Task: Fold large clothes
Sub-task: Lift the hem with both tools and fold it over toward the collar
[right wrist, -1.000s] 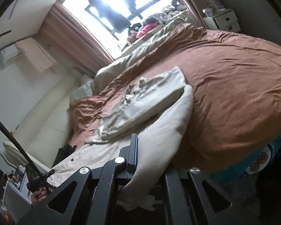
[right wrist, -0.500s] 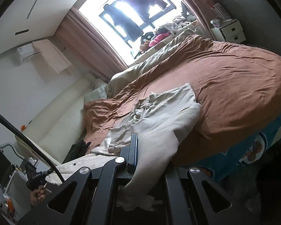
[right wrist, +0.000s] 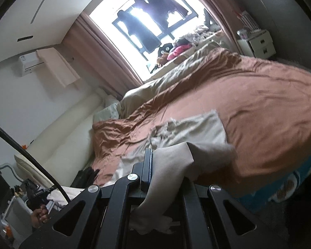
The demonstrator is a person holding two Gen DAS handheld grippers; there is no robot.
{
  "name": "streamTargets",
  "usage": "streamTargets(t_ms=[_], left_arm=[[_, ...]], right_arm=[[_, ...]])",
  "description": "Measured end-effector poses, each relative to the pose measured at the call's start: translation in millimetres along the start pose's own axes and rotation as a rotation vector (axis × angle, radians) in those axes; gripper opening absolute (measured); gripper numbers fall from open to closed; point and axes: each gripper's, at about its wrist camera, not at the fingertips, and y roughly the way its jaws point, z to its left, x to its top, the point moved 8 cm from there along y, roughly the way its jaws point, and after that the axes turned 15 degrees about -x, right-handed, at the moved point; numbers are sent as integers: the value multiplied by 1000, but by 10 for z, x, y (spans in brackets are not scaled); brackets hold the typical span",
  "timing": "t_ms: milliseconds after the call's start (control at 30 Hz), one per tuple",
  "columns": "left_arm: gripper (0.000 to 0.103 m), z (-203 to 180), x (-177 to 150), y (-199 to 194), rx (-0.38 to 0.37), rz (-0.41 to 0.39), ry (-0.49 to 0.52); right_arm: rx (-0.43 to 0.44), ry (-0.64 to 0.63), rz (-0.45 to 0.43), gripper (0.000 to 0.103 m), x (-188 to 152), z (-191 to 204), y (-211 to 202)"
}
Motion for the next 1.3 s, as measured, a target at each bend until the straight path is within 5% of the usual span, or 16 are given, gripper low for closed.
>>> streamTargets(t_ms=[500, 1100, 1200, 1267, 1300], left_arm=[[7, 329, 883, 1150, 62, 3, 19], [8, 1559, 668, 2634, 213, 150, -124], [32, 1719, 567, 2821, 228, 188, -151], [69, 1754, 562, 2877, 218, 183, -164], [75, 1759, 581, 2888, 216, 167, -161]], right_arm=[[-58, -3, -20, 1, 690, 318, 1422], [-247, 72, 190, 2, 690, 349, 3073], [-261, 81, 237, 5, 655, 362, 3270], [-252, 97, 260, 27, 662, 401, 3368], [-248, 104, 254, 39, 693, 405, 3389]])
